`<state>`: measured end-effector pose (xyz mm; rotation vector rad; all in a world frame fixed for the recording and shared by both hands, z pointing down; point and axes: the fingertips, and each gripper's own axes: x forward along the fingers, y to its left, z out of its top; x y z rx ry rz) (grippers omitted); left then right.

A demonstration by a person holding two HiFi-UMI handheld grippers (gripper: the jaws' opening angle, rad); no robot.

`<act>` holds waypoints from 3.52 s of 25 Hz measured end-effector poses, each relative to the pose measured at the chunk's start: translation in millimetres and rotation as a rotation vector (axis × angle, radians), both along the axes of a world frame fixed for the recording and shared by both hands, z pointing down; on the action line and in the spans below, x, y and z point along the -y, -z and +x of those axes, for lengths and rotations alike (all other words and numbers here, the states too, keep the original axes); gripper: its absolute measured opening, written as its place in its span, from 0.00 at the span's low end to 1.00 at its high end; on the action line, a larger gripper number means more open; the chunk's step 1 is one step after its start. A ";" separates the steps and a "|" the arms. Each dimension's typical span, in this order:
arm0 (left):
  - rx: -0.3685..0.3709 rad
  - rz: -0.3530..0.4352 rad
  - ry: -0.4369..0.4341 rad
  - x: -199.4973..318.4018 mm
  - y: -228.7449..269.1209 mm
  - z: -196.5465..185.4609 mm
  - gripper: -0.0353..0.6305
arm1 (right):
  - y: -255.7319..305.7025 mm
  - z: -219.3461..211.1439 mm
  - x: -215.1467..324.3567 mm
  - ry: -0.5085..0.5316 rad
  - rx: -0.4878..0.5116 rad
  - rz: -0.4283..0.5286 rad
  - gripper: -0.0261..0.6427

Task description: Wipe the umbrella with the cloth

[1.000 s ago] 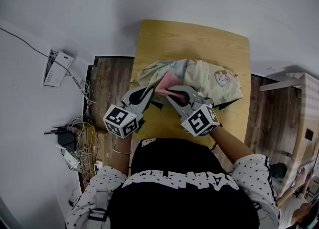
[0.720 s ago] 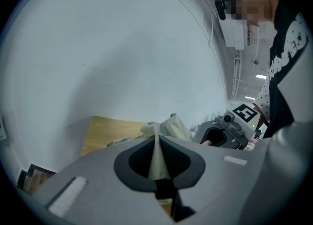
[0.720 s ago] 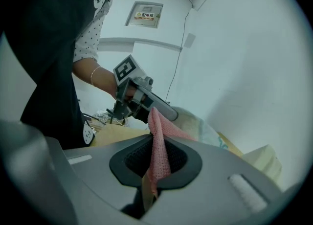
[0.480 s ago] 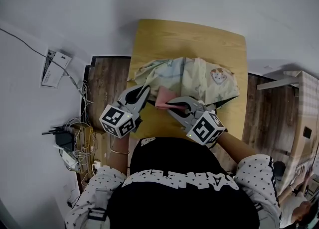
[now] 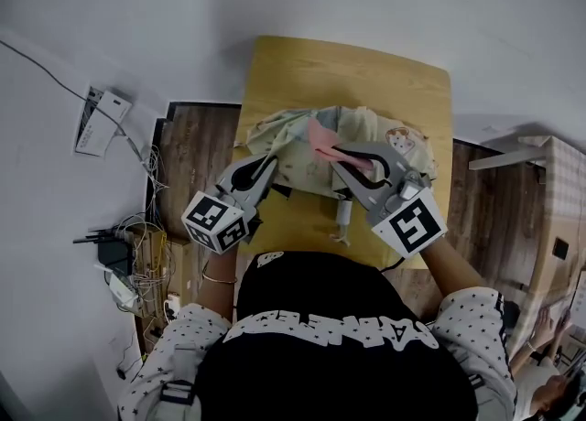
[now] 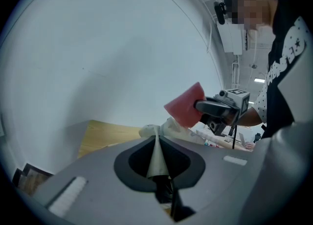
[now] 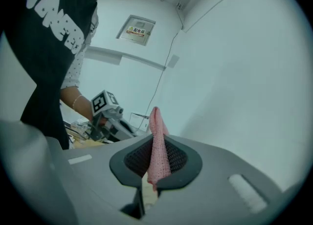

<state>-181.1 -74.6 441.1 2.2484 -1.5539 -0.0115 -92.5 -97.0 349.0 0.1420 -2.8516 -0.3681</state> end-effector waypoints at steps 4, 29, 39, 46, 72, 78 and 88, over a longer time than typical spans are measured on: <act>-0.009 0.005 -0.002 -1.2 1.7 1.0 0.07 | 1.0 -11.4 33.9 -0.105 -0.036 0.048 0.09; -0.077 0.059 -0.005 2.8 26.1 7.1 0.06 | -134.1 13.6 16.1 0.062 -0.523 0.301 0.09; -0.083 0.076 -0.050 10.0 43.4 30.3 0.06 | -148.2 31.1 -5.6 0.100 -0.526 0.250 0.09; -0.096 0.085 -0.105 19.1 53.0 58.2 0.07 | -160.5 51.5 -23.5 0.125 -0.534 0.172 0.09; 0.123 -0.077 -0.364 76.0 -34.6 192.1 0.07 | -57.7 132.5 74.6 -0.359 -0.125 -0.052 0.09; 0.145 -0.104 -0.350 82.7 -52.4 193.1 0.07 | -54.9 126.4 73.9 -0.354 -0.112 -0.063 0.09; 0.202 -0.150 -0.344 91.0 -78.8 195.4 0.07 | -55.3 124.5 73.1 -0.362 -0.115 -0.073 0.09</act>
